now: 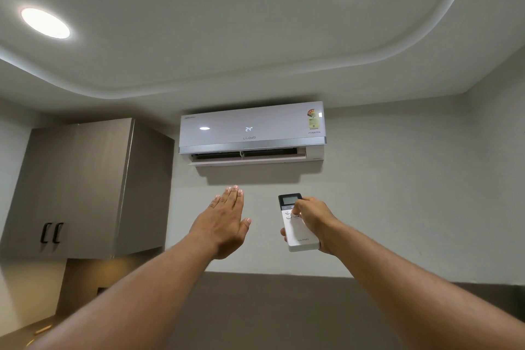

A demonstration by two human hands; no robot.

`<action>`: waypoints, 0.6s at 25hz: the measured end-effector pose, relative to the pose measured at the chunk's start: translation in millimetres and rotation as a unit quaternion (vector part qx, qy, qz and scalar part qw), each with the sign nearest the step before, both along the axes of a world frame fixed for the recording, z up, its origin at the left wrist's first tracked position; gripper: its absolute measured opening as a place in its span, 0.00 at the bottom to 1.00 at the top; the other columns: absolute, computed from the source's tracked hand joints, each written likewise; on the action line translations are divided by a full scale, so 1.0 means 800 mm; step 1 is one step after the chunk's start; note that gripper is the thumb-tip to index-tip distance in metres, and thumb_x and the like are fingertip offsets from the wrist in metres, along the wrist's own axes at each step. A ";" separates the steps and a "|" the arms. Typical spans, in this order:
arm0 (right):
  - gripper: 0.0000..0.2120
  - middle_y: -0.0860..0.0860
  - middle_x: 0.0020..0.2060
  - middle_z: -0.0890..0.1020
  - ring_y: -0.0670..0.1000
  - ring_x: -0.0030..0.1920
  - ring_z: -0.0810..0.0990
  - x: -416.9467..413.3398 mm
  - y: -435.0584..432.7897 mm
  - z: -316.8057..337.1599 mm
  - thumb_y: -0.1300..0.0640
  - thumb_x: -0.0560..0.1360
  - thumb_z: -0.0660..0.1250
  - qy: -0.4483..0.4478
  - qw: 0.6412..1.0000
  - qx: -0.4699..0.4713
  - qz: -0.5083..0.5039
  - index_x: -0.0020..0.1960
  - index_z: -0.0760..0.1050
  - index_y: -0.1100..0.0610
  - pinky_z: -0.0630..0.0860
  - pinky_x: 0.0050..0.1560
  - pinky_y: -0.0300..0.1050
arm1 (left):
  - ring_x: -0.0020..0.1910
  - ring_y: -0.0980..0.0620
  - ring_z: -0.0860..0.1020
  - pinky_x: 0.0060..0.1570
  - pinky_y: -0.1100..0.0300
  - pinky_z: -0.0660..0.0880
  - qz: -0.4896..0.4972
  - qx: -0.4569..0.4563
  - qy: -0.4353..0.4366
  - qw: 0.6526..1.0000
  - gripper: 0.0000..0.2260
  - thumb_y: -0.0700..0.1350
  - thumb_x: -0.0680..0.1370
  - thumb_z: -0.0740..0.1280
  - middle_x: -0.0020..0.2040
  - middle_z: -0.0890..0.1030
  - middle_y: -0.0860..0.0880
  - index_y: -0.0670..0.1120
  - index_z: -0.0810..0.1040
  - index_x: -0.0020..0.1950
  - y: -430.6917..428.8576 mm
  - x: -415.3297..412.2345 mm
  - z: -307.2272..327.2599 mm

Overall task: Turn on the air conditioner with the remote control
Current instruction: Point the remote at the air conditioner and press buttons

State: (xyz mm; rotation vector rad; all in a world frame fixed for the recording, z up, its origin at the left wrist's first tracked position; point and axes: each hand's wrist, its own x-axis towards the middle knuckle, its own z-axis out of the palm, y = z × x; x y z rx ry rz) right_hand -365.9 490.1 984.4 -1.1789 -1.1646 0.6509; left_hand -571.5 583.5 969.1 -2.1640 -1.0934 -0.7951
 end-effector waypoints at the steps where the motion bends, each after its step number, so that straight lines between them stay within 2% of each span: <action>1: 0.09 0.63 0.41 0.82 0.63 0.34 0.86 0.000 0.000 0.000 0.64 0.73 0.57 0.001 1.000 0.000 0.000 0.52 0.70 0.56 0.84 0.43 0.60 | 0.78 0.49 0.40 0.73 0.54 0.40 0.000 -0.001 0.000 1.000 0.31 0.58 0.82 0.44 0.80 0.40 0.46 0.44 0.40 0.79 0.000 0.000 -0.001; 8: 0.12 0.62 0.41 0.82 0.63 0.34 0.86 -0.003 0.001 -0.002 0.64 0.73 0.57 0.002 1.000 0.000 0.002 0.55 0.70 0.57 0.83 0.43 0.59 | 0.78 0.49 0.40 0.75 0.54 0.41 0.000 -0.001 0.000 1.000 0.30 0.58 0.82 0.44 0.80 0.40 0.45 0.44 0.39 0.79 -0.001 -0.002 -0.001; 12: 0.12 0.62 0.42 0.84 0.63 0.36 0.87 -0.004 0.002 -0.001 0.63 0.76 0.58 0.000 1.000 0.007 -0.002 0.59 0.70 0.56 0.84 0.44 0.61 | 0.78 0.49 0.41 0.75 0.53 0.42 0.002 -0.003 0.002 1.000 0.30 0.58 0.82 0.45 0.80 0.41 0.45 0.44 0.40 0.79 -0.003 -0.002 -0.003; 15: 0.10 0.62 0.39 0.85 0.63 0.35 0.87 -0.007 0.000 0.002 0.63 0.76 0.58 -0.003 1.000 0.003 -0.013 0.56 0.71 0.58 0.83 0.47 0.62 | 0.78 0.49 0.41 0.75 0.53 0.42 0.003 -0.005 0.003 1.000 0.31 0.58 0.82 0.45 0.80 0.41 0.45 0.44 0.40 0.79 -0.004 -0.001 -0.001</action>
